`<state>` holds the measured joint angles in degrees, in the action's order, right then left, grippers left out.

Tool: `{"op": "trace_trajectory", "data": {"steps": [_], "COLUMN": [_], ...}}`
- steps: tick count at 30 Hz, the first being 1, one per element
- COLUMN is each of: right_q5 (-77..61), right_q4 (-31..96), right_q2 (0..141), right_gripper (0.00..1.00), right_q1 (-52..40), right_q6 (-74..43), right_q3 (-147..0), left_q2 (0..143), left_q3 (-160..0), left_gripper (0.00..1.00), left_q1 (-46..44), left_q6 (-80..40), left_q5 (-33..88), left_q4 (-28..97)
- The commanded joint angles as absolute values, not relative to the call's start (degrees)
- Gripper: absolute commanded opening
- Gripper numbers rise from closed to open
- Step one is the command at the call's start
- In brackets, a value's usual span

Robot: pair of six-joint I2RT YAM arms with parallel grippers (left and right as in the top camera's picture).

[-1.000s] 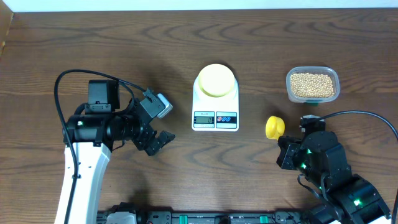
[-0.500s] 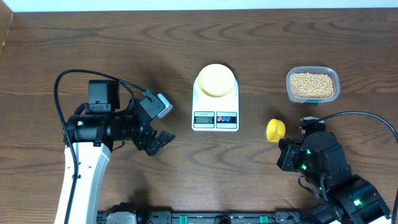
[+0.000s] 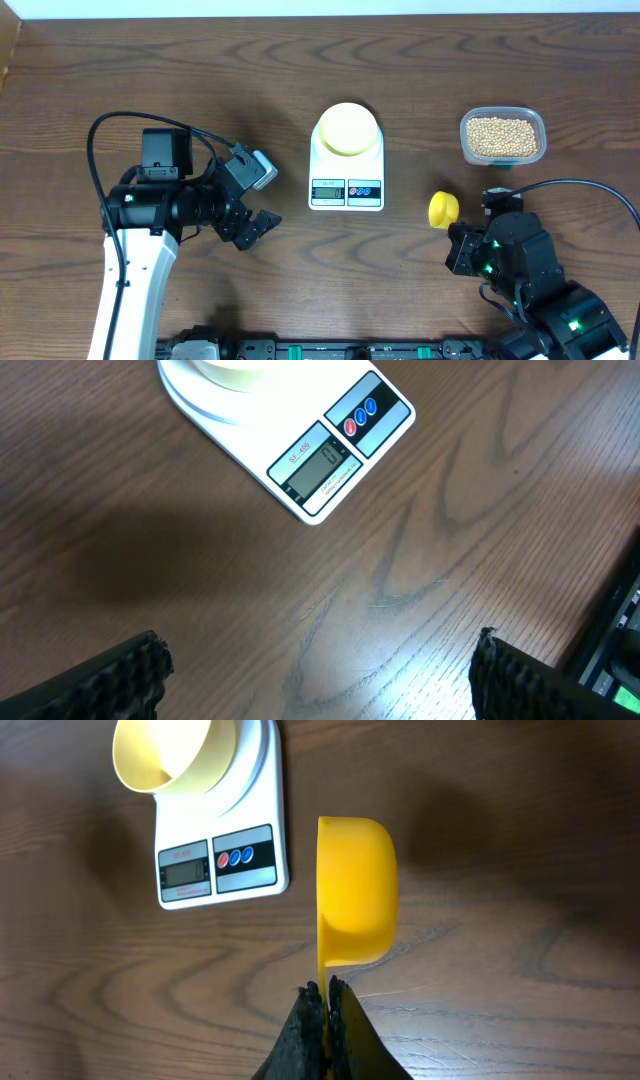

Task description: Scoop item into bowl and weigh 50g on scale

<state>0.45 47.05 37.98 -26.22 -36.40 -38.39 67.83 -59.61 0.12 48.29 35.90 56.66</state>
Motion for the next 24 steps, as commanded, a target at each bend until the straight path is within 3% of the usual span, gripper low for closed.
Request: {"op": "trace_trajectory", "data": {"steps": [1,15,24], "right_q5": [0.9,8.4,11.4], "right_q4": [47.0,44.1,35.1], "right_q2": [37.9,38.3,44.6], "right_gripper": [0.01,0.01,0.01], "right_q1": [-25.9,-25.9,-25.9], "right_q6": [-36.8,-36.4,-24.7], "right_q3": [-37.8,-37.8,-38.1], "left_q2": [68.1,68.1,68.1], "left_q3": [-61.0,-61.0,-61.0], "left_gripper": [0.98,0.98,0.98], "left_q1": [0.4,0.4,0.4], "left_q6": [49.3,49.3,49.3], "left_q5": [36.9,36.9,36.9], "left_q4": [56.9,56.9,56.9]}}
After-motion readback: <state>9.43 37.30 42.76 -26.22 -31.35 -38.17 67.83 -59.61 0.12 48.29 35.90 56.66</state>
